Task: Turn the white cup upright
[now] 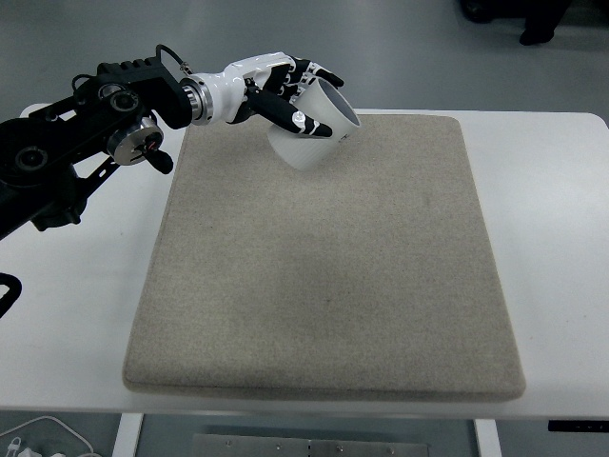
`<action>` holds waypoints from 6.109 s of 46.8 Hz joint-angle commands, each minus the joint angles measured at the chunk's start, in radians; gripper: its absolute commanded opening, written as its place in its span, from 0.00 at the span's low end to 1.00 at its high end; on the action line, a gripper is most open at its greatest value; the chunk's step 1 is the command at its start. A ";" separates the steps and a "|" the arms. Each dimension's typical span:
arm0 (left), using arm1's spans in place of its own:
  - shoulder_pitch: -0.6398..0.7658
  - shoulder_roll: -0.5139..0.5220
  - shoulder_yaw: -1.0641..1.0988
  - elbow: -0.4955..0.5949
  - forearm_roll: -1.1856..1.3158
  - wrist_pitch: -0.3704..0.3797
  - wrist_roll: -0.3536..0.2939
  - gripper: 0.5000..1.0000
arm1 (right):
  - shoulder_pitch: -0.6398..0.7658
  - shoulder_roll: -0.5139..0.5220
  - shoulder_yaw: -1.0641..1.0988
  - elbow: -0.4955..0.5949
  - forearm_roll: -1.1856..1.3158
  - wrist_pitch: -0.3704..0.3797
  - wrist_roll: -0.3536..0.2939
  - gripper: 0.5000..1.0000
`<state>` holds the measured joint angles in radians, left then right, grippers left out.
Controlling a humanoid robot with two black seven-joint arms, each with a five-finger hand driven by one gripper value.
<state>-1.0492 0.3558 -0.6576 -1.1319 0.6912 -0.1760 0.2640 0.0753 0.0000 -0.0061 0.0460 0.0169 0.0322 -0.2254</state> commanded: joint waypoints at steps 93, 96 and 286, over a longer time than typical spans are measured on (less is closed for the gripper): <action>0.201 -0.297 0.044 0.589 0.123 -0.005 -0.875 0.00 | 0.000 0.000 0.000 0.000 0.000 0.002 0.000 0.86; 0.201 -0.298 0.044 0.589 0.123 -0.004 -0.875 0.00 | 0.000 0.000 0.000 0.000 0.000 0.002 0.000 0.86; -0.026 -0.264 -0.060 0.862 -0.780 -0.048 -0.355 0.98 | -0.015 0.000 0.000 0.002 0.003 0.003 0.000 0.86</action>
<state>-1.0754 0.0930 -0.7146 -0.2858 -0.0822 -0.1968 -0.1047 0.0598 0.0000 -0.0060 0.0475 0.0194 0.0355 -0.2254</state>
